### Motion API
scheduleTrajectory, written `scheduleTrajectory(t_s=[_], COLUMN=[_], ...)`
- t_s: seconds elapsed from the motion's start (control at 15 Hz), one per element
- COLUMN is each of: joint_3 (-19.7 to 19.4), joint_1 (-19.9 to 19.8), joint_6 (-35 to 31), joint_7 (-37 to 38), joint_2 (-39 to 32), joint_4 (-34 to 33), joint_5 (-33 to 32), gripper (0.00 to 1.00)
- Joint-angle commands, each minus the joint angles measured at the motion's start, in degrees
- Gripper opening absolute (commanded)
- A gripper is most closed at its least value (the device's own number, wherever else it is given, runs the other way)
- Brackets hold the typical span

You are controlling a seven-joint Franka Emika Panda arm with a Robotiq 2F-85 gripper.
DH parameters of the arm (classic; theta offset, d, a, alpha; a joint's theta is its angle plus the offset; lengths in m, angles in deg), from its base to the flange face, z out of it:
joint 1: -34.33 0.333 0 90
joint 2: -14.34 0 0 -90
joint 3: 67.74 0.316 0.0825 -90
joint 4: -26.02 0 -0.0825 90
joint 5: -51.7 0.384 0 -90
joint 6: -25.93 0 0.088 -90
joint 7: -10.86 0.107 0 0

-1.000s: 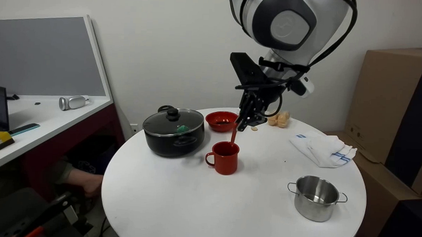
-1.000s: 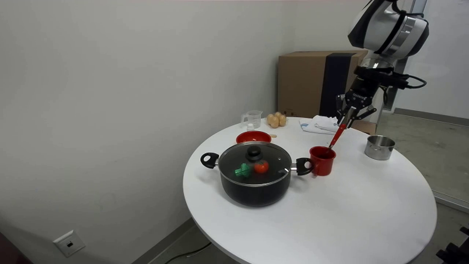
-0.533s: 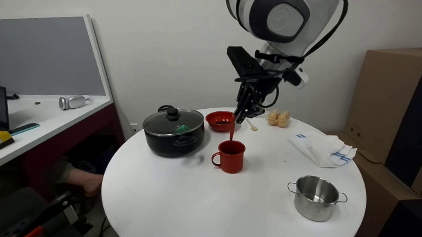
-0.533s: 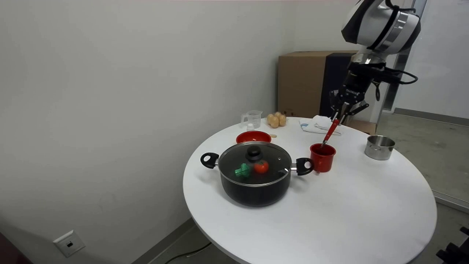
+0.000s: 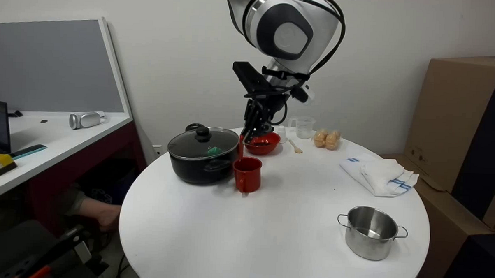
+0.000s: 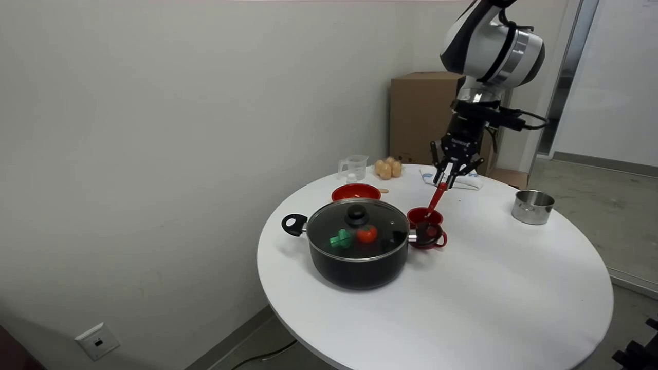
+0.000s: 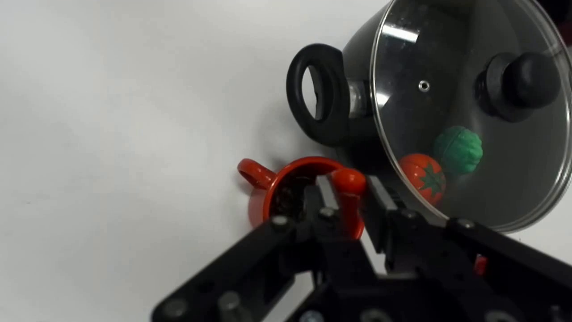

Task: Stir the objects in the red cup with the spoon

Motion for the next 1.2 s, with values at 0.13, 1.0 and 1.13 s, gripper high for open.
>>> scheduleTrajectory(t_s=[0.13,1.0,1.13], joint_3=[-0.62,-1.54,-0.88], joint_1=[-0.98,-4.22,-3.63], joint_6=[2.19,1.86,2.21], joint_7=[0.25,0.71,0.82], joint_2=[0.63,1.81,0.97], joint_4=[1.20,-5.45,-7.02], joint_5=[-0.44,0.21,0.14], gripper=[0.08,0.08,0.08])
